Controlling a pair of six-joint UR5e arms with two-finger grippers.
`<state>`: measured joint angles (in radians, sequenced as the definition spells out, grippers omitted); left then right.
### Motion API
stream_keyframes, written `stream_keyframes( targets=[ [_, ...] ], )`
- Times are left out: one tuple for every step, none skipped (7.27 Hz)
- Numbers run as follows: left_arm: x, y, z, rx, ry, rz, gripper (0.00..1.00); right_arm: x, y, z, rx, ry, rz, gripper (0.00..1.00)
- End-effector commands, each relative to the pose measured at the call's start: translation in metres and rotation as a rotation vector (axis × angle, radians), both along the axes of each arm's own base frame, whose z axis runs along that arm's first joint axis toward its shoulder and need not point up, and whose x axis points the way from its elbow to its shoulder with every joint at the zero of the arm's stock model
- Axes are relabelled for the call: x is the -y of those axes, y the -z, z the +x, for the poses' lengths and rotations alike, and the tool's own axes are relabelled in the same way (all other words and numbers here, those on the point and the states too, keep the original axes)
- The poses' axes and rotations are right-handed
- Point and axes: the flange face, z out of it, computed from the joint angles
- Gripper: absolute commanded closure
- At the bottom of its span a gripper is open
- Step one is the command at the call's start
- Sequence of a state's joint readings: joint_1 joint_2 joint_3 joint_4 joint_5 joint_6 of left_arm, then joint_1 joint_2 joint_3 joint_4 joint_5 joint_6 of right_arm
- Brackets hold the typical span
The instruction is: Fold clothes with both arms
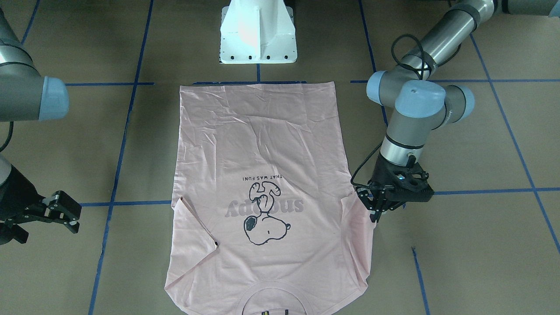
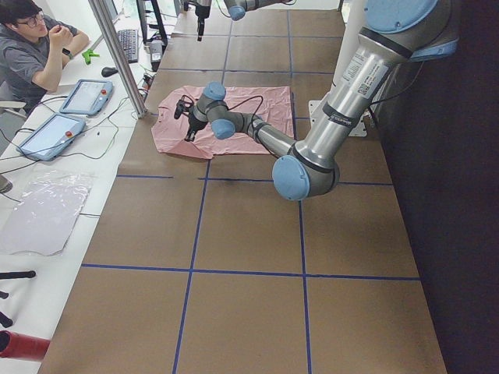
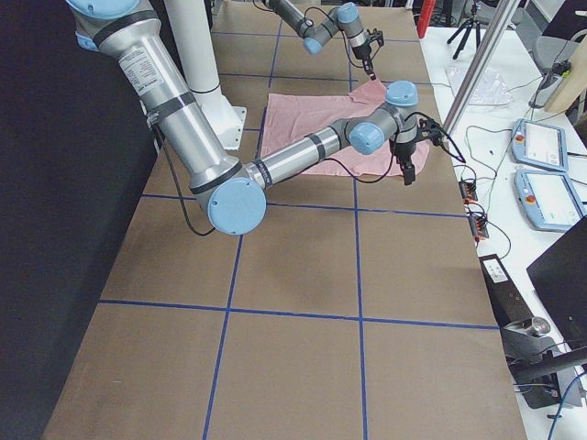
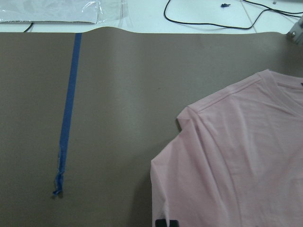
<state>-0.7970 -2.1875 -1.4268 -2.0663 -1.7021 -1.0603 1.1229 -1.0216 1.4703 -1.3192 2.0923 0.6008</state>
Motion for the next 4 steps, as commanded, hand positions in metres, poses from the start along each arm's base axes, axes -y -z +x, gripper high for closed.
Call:
stream_keyframes(
  targets=[
    [-0.012,0.058,0.044,0.018,-0.008,-0.088,1.00,0.000,0.001,-0.001,-0.001,0.000,0.001,0.00],
    [0.003,0.053,0.060,0.049,-0.006,-0.113,1.00,0.000,0.001,-0.001,-0.001,0.000,0.001,0.00],
    [0.016,0.050,0.076,0.081,-0.012,-0.127,0.86,0.000,0.001,-0.002,-0.001,0.002,0.001,0.00],
    [0.016,0.050,0.085,0.118,-0.033,-0.092,0.01,-0.002,0.001,-0.007,-0.001,0.010,0.002,0.00]
  ],
)
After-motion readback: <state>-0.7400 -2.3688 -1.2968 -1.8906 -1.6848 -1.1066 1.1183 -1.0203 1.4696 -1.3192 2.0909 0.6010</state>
